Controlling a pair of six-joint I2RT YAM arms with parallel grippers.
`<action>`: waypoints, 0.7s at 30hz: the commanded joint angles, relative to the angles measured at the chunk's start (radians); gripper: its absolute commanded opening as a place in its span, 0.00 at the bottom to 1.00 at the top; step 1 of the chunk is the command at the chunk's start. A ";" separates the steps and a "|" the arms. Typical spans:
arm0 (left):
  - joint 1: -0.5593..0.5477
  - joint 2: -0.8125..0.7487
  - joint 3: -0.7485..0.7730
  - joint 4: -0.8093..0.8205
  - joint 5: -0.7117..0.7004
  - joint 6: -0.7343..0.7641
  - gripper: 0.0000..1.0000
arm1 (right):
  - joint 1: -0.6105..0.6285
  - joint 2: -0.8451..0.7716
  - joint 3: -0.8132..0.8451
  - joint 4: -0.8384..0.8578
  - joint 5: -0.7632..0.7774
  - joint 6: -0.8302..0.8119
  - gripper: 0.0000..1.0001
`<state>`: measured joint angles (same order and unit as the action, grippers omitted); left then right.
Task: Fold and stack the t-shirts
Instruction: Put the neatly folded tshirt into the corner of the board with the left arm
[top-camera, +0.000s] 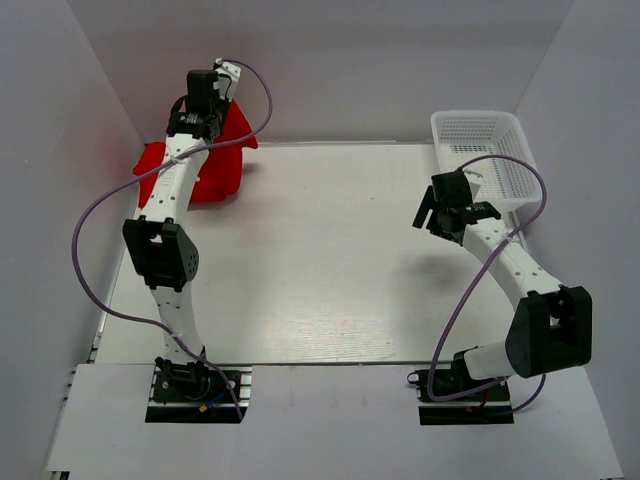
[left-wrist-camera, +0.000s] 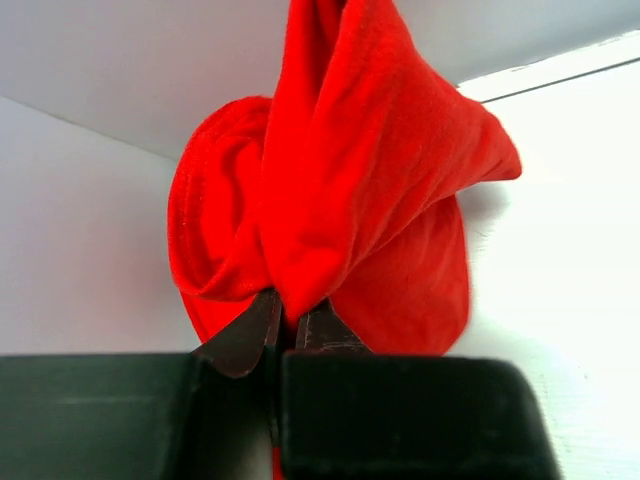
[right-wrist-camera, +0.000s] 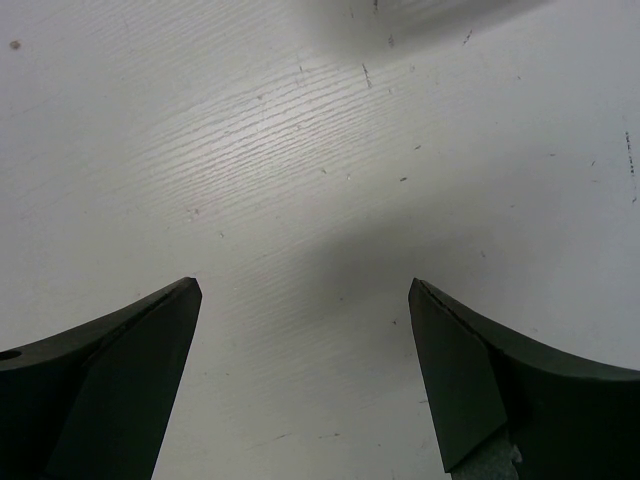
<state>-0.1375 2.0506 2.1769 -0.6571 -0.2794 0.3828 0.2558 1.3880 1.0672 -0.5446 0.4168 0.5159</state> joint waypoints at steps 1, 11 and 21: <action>0.024 -0.041 0.023 0.063 -0.036 -0.015 0.00 | 0.003 0.009 0.065 -0.006 0.020 -0.007 0.90; 0.101 0.014 0.046 0.083 -0.086 -0.024 0.00 | 0.005 0.052 0.128 -0.017 0.007 -0.013 0.90; 0.167 0.097 0.057 0.093 -0.165 -0.071 0.00 | 0.003 0.091 0.177 -0.032 0.011 -0.017 0.90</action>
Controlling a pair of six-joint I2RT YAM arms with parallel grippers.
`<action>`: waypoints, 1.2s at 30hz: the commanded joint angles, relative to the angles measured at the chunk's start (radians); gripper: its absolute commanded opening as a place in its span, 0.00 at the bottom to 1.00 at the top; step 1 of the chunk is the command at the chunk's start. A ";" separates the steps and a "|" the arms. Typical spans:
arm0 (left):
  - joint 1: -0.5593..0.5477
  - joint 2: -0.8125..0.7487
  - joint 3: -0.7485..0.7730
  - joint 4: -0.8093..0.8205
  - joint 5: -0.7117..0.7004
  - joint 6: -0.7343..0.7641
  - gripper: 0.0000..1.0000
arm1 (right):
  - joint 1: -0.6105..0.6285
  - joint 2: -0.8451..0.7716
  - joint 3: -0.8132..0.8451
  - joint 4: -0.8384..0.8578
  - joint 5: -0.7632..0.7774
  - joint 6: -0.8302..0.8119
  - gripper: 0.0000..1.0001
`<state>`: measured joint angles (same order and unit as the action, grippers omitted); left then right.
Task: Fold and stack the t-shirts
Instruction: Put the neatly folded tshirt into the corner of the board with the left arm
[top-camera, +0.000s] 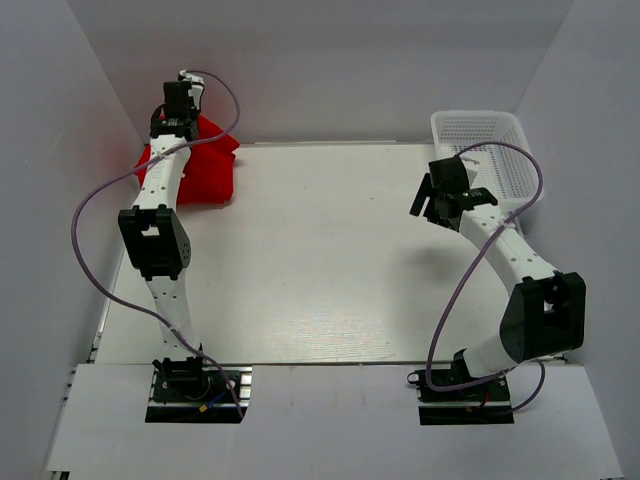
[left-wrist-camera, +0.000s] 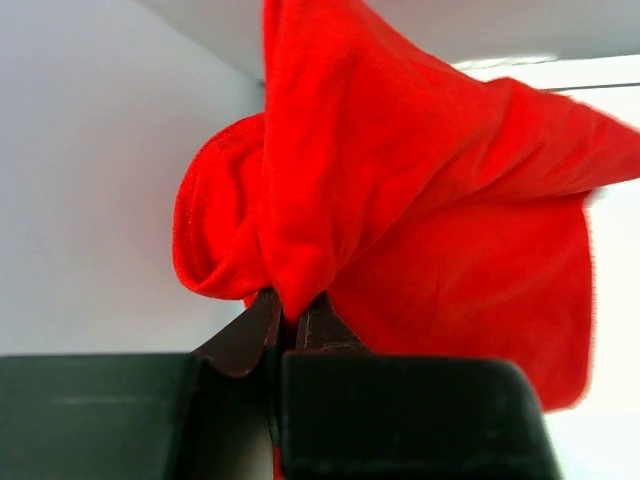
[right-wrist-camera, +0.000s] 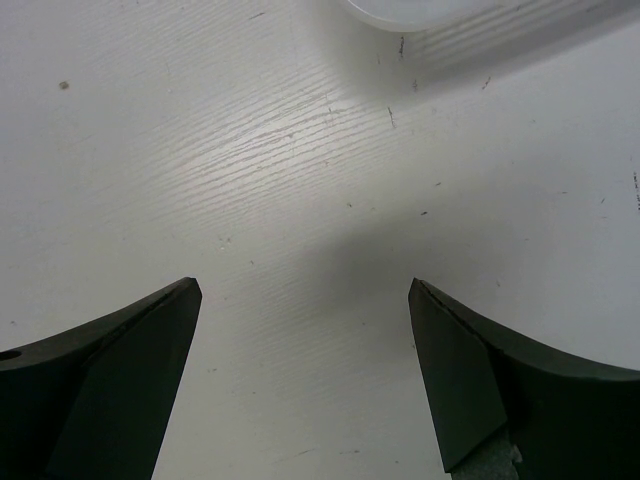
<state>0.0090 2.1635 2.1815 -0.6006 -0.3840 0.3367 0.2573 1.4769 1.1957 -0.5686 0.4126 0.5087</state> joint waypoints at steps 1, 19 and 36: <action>0.031 -0.016 0.052 0.036 -0.061 -0.025 0.00 | 0.002 0.011 0.050 -0.008 0.018 -0.012 0.90; 0.144 0.079 0.018 0.079 -0.070 -0.056 0.05 | 0.002 0.043 0.139 -0.083 0.026 -0.021 0.90; 0.163 0.035 0.052 0.105 -0.185 -0.106 1.00 | 0.007 -0.001 0.156 -0.117 0.015 -0.027 0.90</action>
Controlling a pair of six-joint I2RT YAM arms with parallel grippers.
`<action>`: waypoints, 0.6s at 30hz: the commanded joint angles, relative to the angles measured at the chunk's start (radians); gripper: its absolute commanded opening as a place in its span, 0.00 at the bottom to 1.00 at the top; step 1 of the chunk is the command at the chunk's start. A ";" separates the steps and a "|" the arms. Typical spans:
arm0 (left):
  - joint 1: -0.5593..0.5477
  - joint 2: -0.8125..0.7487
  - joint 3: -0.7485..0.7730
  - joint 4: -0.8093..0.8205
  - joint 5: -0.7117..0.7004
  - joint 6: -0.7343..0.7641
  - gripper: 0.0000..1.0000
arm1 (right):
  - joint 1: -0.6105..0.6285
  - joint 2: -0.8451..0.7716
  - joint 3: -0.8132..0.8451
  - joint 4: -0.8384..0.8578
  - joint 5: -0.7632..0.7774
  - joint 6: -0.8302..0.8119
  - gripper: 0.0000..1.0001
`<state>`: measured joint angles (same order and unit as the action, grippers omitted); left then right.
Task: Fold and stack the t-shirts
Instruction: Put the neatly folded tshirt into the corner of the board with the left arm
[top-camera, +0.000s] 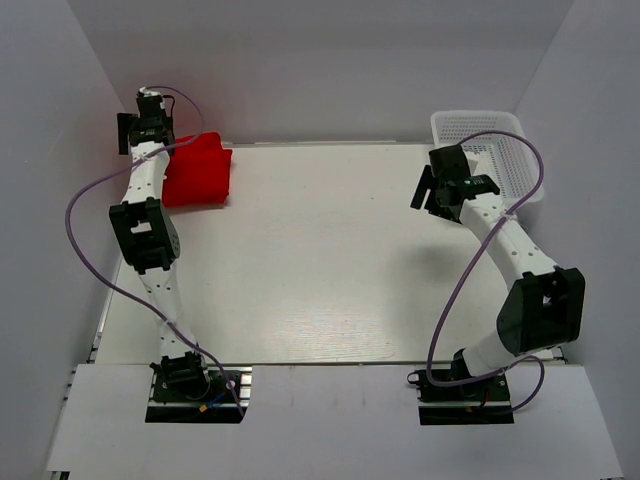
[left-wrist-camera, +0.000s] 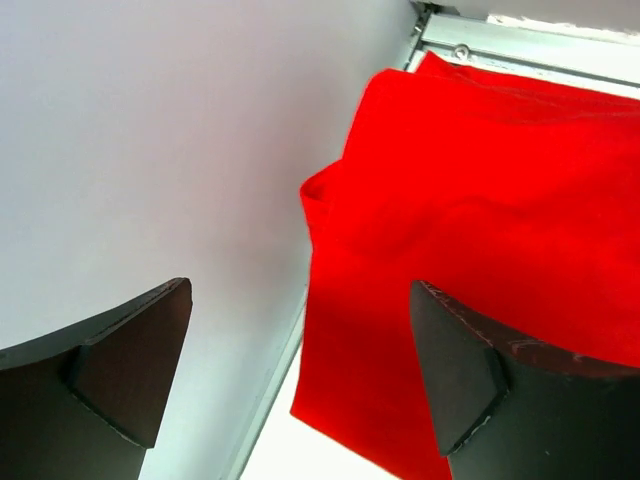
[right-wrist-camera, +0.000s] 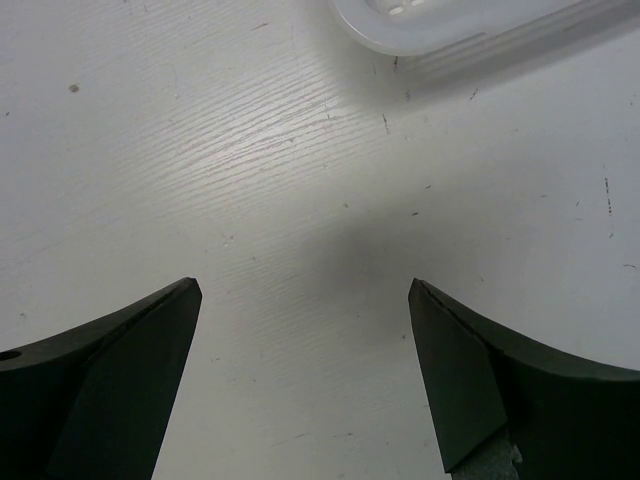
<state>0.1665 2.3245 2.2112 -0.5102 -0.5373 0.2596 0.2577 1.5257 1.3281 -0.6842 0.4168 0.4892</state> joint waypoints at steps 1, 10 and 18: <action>0.005 -0.140 0.022 0.015 -0.032 -0.029 1.00 | 0.005 -0.058 0.014 0.003 0.008 -0.008 0.90; -0.056 -0.303 -0.027 -0.285 0.314 -0.302 1.00 | -0.003 -0.251 -0.131 0.078 -0.070 -0.012 0.90; -0.269 -0.732 -0.595 -0.168 0.488 -0.594 1.00 | -0.001 -0.395 -0.303 0.104 -0.197 -0.015 0.90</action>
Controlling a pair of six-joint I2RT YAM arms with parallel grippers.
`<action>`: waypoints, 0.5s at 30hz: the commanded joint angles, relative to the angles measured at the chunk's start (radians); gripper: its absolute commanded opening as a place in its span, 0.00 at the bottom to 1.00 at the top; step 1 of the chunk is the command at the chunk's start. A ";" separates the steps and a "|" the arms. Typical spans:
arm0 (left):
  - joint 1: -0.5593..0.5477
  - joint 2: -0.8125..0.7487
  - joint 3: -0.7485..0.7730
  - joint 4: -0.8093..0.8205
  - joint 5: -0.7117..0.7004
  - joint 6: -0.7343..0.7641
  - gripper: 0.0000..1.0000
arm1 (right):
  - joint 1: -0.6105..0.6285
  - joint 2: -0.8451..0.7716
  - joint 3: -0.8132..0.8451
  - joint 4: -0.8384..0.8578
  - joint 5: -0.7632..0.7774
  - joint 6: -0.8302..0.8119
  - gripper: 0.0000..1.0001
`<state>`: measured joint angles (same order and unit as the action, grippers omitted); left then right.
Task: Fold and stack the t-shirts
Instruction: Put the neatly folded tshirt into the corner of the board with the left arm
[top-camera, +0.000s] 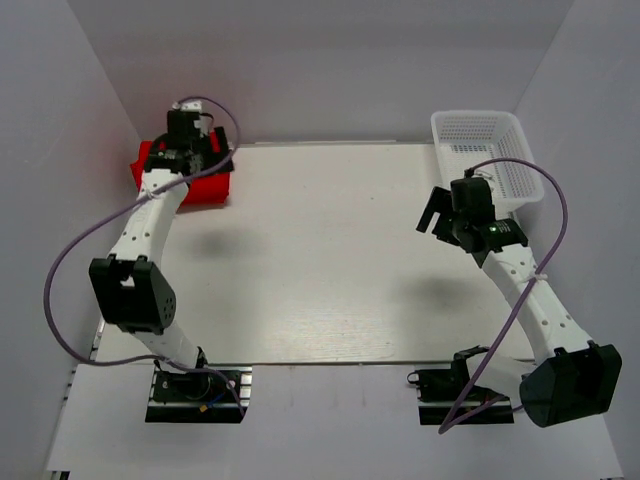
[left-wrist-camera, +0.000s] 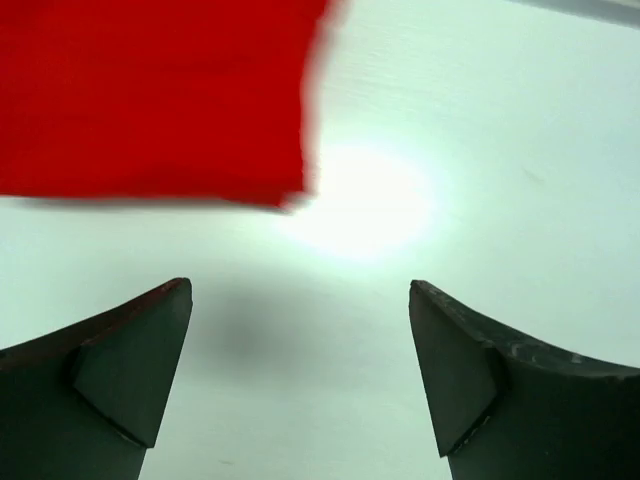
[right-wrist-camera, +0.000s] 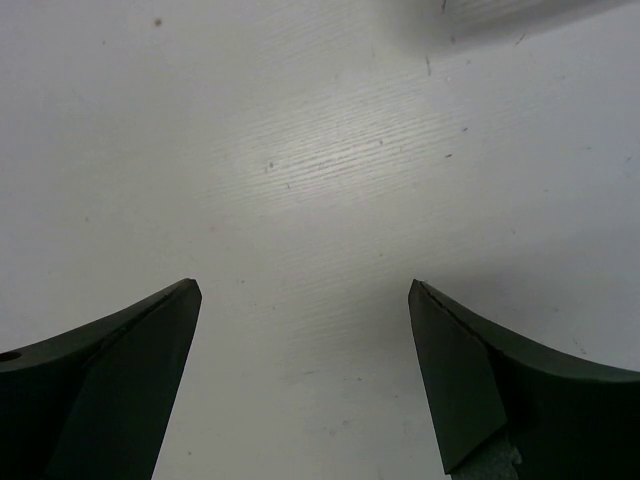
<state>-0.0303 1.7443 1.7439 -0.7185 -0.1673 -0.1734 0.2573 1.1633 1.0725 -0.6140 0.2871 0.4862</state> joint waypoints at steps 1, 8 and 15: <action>-0.097 -0.198 -0.252 0.068 0.191 -0.161 1.00 | 0.000 -0.066 -0.063 0.036 -0.106 -0.006 0.90; -0.377 -0.512 -0.676 0.120 0.146 -0.273 1.00 | -0.001 -0.221 -0.308 0.174 -0.249 -0.009 0.90; -0.562 -0.574 -0.752 -0.028 -0.046 -0.367 1.00 | -0.001 -0.303 -0.391 0.186 -0.232 -0.006 0.90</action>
<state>-0.5587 1.1900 0.9775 -0.6926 -0.0891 -0.4736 0.2573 0.8890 0.7033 -0.4870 0.0719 0.4877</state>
